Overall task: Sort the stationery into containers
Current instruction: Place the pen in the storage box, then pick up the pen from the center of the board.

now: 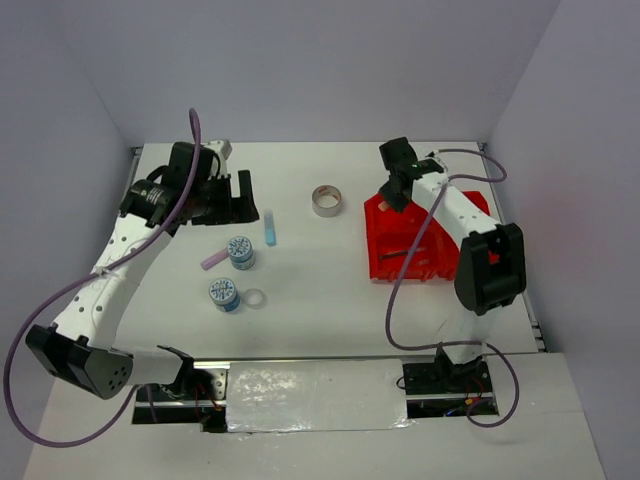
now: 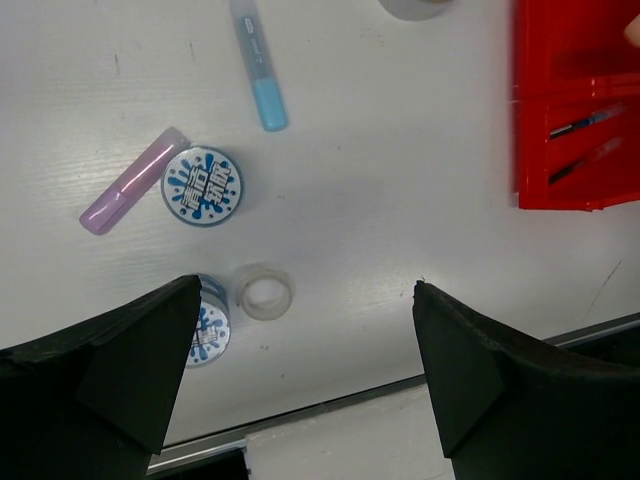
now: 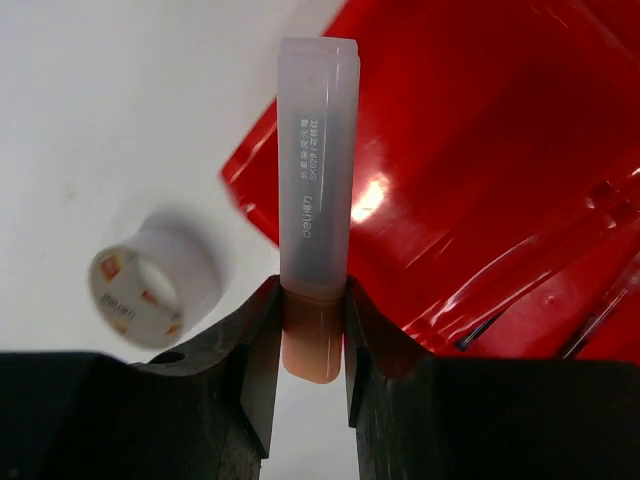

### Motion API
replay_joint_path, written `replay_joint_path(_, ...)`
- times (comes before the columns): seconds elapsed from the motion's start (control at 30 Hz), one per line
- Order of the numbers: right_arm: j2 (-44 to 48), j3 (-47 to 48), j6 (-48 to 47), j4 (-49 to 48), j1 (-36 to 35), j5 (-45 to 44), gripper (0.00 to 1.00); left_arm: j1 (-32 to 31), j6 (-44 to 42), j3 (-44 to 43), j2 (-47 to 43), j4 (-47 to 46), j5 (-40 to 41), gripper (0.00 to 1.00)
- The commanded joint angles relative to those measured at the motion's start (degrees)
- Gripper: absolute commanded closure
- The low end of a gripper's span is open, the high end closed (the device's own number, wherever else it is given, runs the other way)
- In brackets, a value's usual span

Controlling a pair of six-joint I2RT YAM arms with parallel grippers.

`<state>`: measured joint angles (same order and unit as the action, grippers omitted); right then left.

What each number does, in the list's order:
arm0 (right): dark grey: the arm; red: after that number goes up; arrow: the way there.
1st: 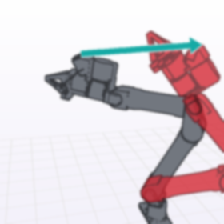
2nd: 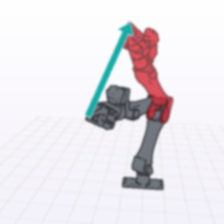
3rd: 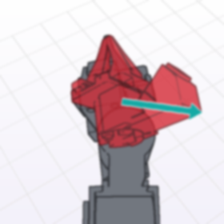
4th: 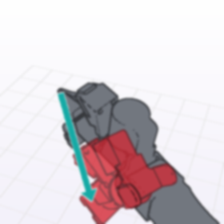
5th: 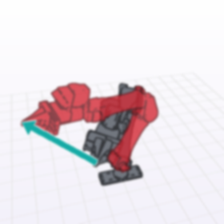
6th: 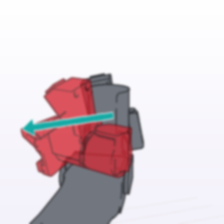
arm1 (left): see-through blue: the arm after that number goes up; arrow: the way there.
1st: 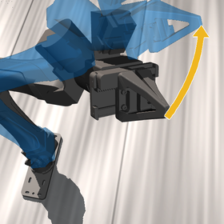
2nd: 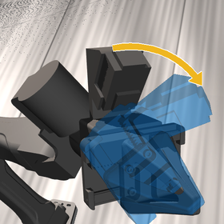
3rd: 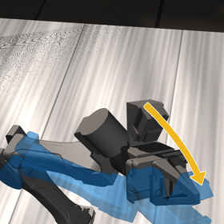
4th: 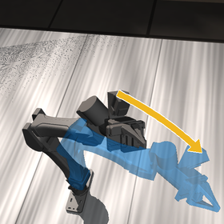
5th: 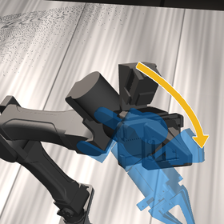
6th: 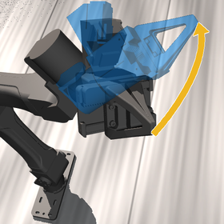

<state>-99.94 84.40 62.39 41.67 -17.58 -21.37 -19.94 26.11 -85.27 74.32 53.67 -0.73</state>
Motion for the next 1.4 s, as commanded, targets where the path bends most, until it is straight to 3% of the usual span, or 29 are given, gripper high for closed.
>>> replay_joint_path(0.0,-3.67,4.54,11.78,8.16,1.67,-4.21,1.0,0.26,1.57,-4.28,3.1,-2.87,0.47,0.01)
replay_joint_path(0.1,-4.74,3.76,12.67,7.03,2.55,-3.16,0.98,0.26,2.37,-10.59,7.84,-2.34,0.47,0.01)
replay_joint_path(0.2,-5.0,2.18,12.15,4.48,3.78,-0.54,0.83,0.26,2.54,-15.51,12.85,-1.47,2.21,0.01)
replay_joint_path(0.23,-4.83,1.48,11.27,2.12,4.48,0.44,0.62,0.26,2.63,-16.75,14.17,-0.85,2.49,0.01)
replay_joint_path(0.33,-3.51,2.16,6.88,-1.14,4.49,2.64,0.36,0.26,2.81,-20.8,19.97,-0.32,3.28,0.01)
replay_joint_path(0.43,-1.4,3.83,1.52,-3.42,4.4,4.13,0.25,0.08,3.51,-22.83,26.64,-1.02,4.33,0.02)
replay_joint_path(0.47,0.0,4.28,0.03,-3.79,4.4,4.57,0.01,0.17,3.95,-23.35,28.05,-1.55,5.03,0.02)
replay_joint_path(0.63,6.41,6.22,-11.49,-3.52,3.96,8.25,0.0,0.08,5.09,-27.57,39.02,-3.22,12.74,0.05)
replay_joint_path(0.83,21.87,-2.65,-19.76,-6.25,3.35,14.15,0.01,-0.97,7.81,-33.82,50.11,0.82,18.74,0.11)
replay_joint_path(0.93,25.92,-4.86,-21.69,-5.28,3.35,16.17,0.01,-1.32,9.57,-29.26,50.75,-0.49,18.75,0.17)
replay_joint_path(1.07,29.53,-6.26,-23.98,-4.67,3.35,19.25,0.0,-1.85,10.81,-15.05,47.85,-8.74,15.51,0.24)
replay_joint_path(1.2,32.09,-6.27,-25.12,-4.93,3.43,20.66,0.0,-3.34,10.45,-11.06,48.63,-12.18,13.57,0.34)
replay_joint_path(1.27,32.44,-5.22,-25.39,-4.93,3.26,21.1,0.0,-4.04,10.37,-8.96,48.9,-14.2,12.78,0.35)
replay_joint_path(1.37,32.09,-3.98,-25.56,-4.93,3.26,22.76,0.0,-4.31,10.37,-7.28,48.81,-15.96,11.37,0.72)
